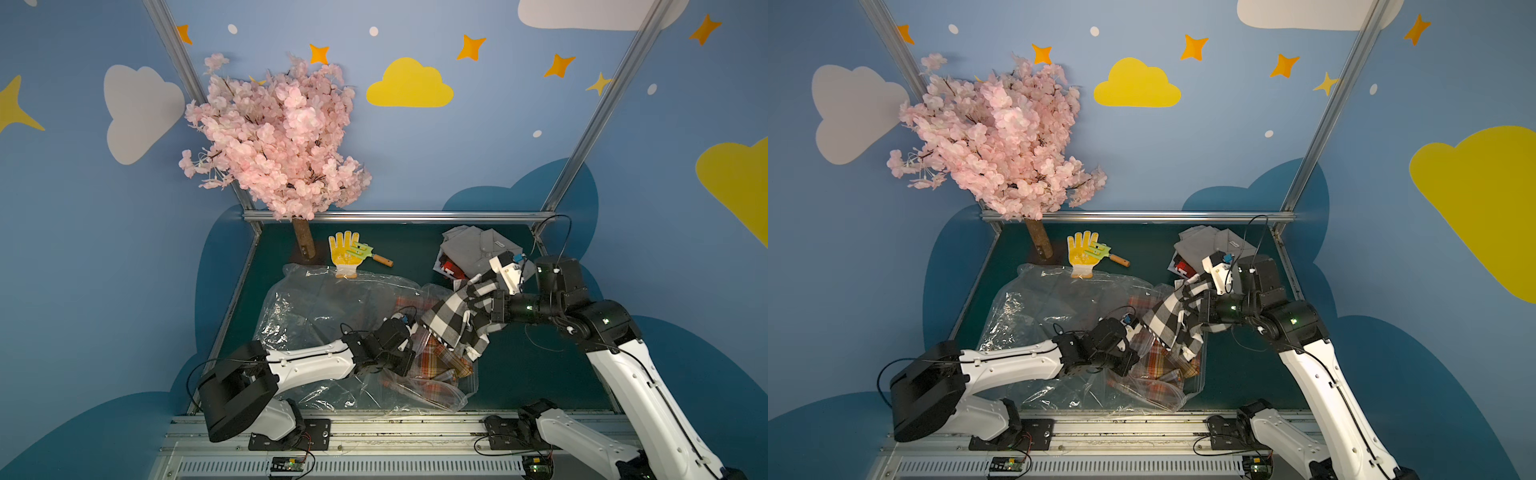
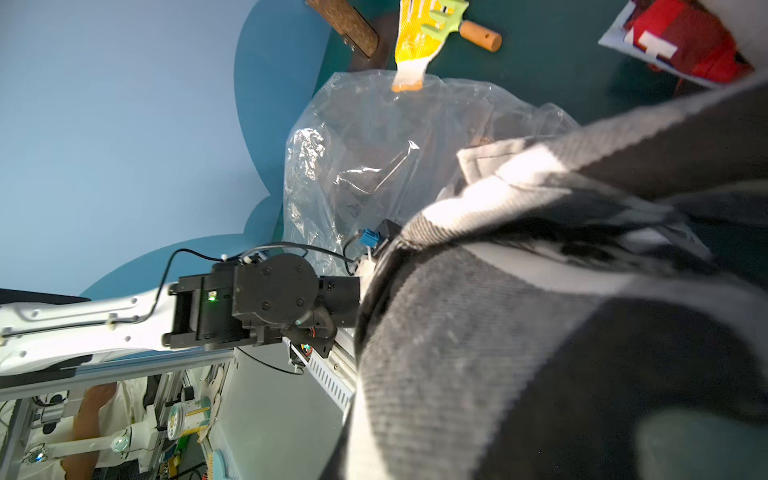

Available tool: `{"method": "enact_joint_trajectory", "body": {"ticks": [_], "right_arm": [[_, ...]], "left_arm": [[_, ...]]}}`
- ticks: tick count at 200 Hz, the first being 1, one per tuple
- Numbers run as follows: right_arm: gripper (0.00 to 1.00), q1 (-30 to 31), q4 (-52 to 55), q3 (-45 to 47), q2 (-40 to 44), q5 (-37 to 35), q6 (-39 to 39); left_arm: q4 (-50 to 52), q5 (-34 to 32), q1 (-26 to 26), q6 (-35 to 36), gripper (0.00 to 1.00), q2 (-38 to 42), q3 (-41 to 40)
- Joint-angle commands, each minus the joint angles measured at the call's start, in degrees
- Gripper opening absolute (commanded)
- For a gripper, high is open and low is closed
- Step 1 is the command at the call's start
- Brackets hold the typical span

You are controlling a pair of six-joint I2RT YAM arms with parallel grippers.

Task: Take the shirt out of the vacuum bag
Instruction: Take out the shirt from the vacuum bag.

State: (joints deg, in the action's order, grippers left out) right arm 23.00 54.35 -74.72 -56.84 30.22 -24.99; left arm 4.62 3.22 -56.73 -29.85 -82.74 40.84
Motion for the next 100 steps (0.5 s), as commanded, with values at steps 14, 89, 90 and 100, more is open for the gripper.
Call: {"method": "enact_joint_trajectory", "body": {"ticks": [14, 89, 90, 100], "right_arm": [[0.0, -2.4, -1.3, -9.6, -4.7, 5.0, 1.9], [0.0, -8.3, -1.6, -31.9, -27.0, 13.3, 5.2], [0.0, -8.4, -1.5, -32.3, -27.3, 13.3, 5.3], [0.0, -8.7, -0.3, -36.4, -30.5, 13.9, 6.3]], "left_arm": [[2.6, -0.6, 0.6, 0.3, 0.03, -0.8, 1.3], [3.7, -1.0, 1.0, 0.5, 0.03, 0.0, 1.3], [3.7, -1.0, 1.0, 0.6, 0.03, 0.0, 1.2], [3.9, -1.1, 1.1, 0.6, 0.03, 0.2, 1.2]]}}
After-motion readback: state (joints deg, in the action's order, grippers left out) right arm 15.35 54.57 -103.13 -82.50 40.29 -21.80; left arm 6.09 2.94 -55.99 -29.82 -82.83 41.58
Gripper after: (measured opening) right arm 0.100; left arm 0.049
